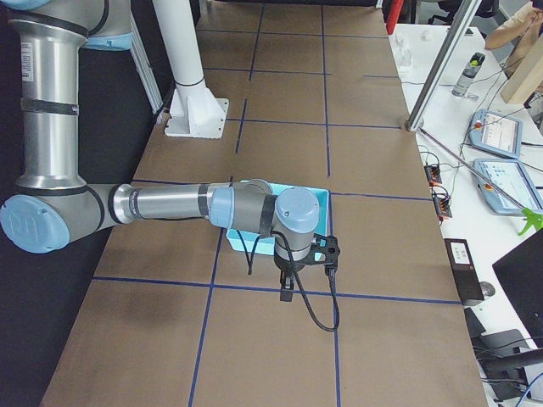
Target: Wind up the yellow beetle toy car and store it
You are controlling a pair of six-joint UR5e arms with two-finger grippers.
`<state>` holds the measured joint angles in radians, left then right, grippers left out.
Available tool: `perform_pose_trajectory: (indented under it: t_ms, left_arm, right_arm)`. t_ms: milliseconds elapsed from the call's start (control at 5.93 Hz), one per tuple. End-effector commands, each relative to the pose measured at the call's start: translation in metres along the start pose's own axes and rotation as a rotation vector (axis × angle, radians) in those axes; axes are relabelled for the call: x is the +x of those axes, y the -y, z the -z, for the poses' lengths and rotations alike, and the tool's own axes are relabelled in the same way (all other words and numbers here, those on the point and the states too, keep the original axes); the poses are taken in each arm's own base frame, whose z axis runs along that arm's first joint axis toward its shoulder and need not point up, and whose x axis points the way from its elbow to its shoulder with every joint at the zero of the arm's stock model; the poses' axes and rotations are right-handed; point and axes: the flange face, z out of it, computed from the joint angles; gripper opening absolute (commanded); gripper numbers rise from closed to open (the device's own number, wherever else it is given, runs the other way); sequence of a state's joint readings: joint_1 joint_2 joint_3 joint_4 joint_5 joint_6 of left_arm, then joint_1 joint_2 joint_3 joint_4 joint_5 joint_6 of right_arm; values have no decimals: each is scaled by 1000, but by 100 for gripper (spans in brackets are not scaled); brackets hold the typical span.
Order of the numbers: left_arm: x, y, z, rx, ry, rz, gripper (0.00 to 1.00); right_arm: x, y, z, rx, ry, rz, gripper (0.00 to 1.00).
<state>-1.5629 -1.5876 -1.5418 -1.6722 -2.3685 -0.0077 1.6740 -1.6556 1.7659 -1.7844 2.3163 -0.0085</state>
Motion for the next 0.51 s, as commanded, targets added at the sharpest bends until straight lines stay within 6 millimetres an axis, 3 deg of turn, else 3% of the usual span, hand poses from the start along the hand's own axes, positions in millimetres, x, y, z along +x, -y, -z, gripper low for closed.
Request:
perform_pose_trajectory:
  t_ms: [0,169,337]
  left_arm:
    - [-4,-2,-4,-6,0,5,100]
    - [-3,-2,-3,-6,0,5,100]
    - [-3,-2,-2,-4,0,5,100]
  right_arm:
    - [3,-4,-6,-11,35,-108,100]
    - [18,-5,-22,-26,33,-121,100]
    - [18,-2,-22,12,31,-81,100]
